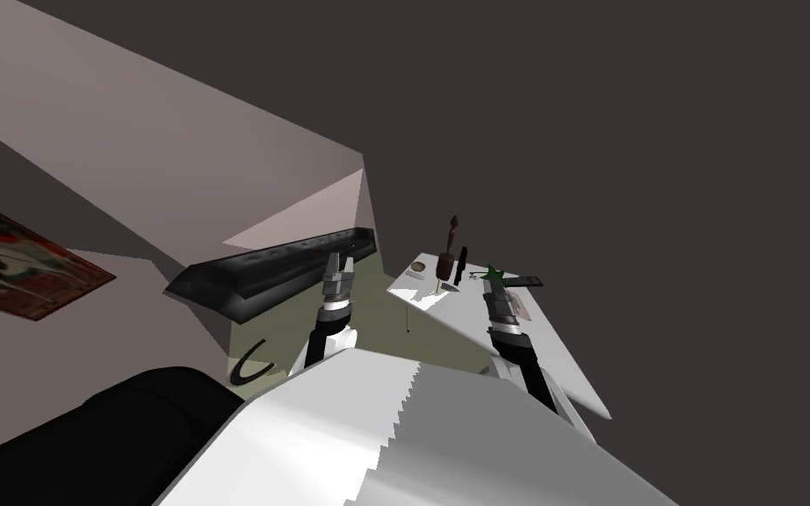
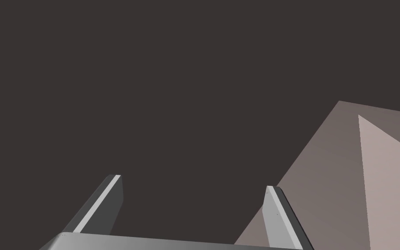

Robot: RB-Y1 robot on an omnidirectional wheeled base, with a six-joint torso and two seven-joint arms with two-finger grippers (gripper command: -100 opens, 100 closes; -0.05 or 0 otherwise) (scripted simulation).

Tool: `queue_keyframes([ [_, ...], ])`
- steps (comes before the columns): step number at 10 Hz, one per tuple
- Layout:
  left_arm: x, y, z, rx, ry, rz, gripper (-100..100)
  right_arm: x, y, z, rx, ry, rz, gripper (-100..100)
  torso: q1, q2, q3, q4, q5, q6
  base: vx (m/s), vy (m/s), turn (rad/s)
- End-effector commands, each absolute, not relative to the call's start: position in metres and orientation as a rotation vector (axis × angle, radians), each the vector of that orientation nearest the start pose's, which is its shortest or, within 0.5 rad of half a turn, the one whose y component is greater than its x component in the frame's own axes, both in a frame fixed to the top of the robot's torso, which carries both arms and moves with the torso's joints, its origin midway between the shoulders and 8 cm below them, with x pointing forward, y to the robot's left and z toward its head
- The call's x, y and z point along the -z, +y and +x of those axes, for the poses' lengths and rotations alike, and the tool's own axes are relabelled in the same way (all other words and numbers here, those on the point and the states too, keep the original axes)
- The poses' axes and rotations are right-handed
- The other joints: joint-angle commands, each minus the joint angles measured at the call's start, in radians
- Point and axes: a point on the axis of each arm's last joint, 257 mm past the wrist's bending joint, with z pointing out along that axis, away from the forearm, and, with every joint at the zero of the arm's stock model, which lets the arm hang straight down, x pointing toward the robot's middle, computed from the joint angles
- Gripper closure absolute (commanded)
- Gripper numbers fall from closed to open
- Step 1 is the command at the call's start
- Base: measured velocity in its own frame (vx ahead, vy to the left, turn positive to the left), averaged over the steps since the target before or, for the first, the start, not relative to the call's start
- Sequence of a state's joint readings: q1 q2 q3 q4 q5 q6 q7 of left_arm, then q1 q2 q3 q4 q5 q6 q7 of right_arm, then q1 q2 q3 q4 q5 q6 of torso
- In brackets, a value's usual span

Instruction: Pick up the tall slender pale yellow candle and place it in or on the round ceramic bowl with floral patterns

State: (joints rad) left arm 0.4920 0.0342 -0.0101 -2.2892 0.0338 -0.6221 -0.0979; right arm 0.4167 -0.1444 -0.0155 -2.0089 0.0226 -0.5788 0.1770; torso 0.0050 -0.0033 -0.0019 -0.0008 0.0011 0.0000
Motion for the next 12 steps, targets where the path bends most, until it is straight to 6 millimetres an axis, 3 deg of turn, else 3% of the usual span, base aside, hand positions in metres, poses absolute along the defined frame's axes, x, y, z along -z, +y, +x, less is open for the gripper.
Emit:
queue_keyframes([
  [1,-0.052,0.271,0.320,1.275,0.541,-0.512,0,0.062,-0.279,0.390,-1.074,0.875,0.534,-100,0.000,0.000,0.000,0.000,0.000,0.000,0.033,0.067,-0.024],
  [12,-0.052,0.271,0.320,1.275,0.541,-0.512,0,0.122,-0.299,0.431,-0.797,1.010,0.416,-100,-0.001,0.000,0.000,0.000,0.000,0.000,0.037,0.063,-0.042],
])
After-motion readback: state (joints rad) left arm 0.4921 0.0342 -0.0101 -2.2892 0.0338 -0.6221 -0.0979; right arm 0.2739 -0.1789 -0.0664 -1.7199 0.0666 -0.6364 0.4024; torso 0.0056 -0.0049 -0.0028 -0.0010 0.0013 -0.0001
